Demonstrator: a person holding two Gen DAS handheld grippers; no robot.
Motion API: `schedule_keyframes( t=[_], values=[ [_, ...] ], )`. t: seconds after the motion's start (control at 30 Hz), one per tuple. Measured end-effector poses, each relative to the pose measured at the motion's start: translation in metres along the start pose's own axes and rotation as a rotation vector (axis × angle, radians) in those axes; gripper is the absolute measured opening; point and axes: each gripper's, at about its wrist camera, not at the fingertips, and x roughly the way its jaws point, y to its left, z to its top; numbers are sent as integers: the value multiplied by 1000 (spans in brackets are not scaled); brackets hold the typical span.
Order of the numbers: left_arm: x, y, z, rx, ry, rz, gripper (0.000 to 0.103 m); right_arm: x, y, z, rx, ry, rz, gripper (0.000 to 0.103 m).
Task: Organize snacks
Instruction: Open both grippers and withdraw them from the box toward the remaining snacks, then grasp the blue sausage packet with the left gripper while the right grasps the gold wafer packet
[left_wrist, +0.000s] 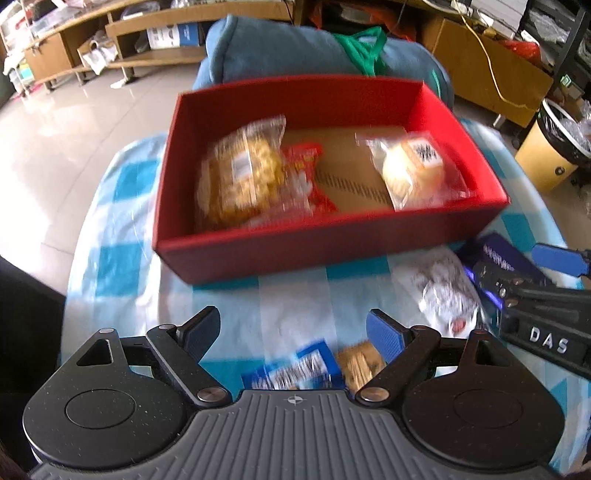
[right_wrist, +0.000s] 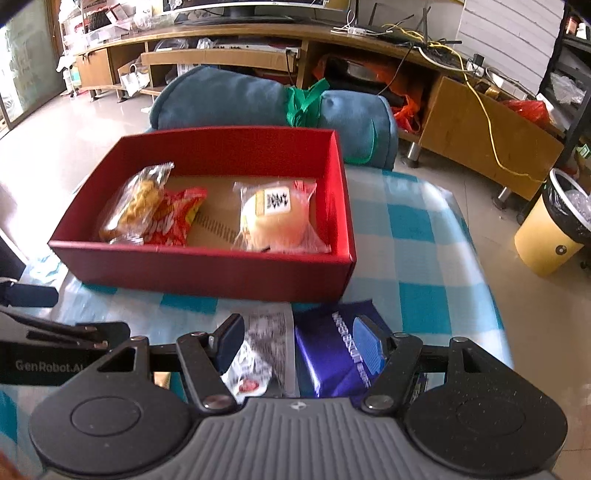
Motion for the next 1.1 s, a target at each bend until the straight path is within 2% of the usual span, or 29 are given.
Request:
schedule_keyframes(
  t=[0.17, 0.47, 0.53, 0.67, 0.73, 0.8, 1.1],
  values=[
    [8, 0, -19, -32, 62, -22, 90, -5, 1, -10, -14, 12, 12, 61],
    [32, 3, -39, -158, 162, -38, 92, -11, -9, -17, -2, 20, 29, 61],
    [34, 6, -39, -190, 157, -40, 94, -12, -12, -19, 2, 23, 29, 61],
    [33, 9, -38, -210, 142, -31, 92, -12, -17, -23, 10, 35, 27, 61],
    [30, 9, -38, -206, 129, -30, 83, -11, -18, -24, 13, 41, 31, 61],
    [27, 9, -39, -197, 126, -38, 79, -11, -17, -25, 10, 44, 35, 61],
    [14, 24, -61, -138, 159, -44, 79, -14, -7, -31, -19, 53, 51, 61]
  ],
)
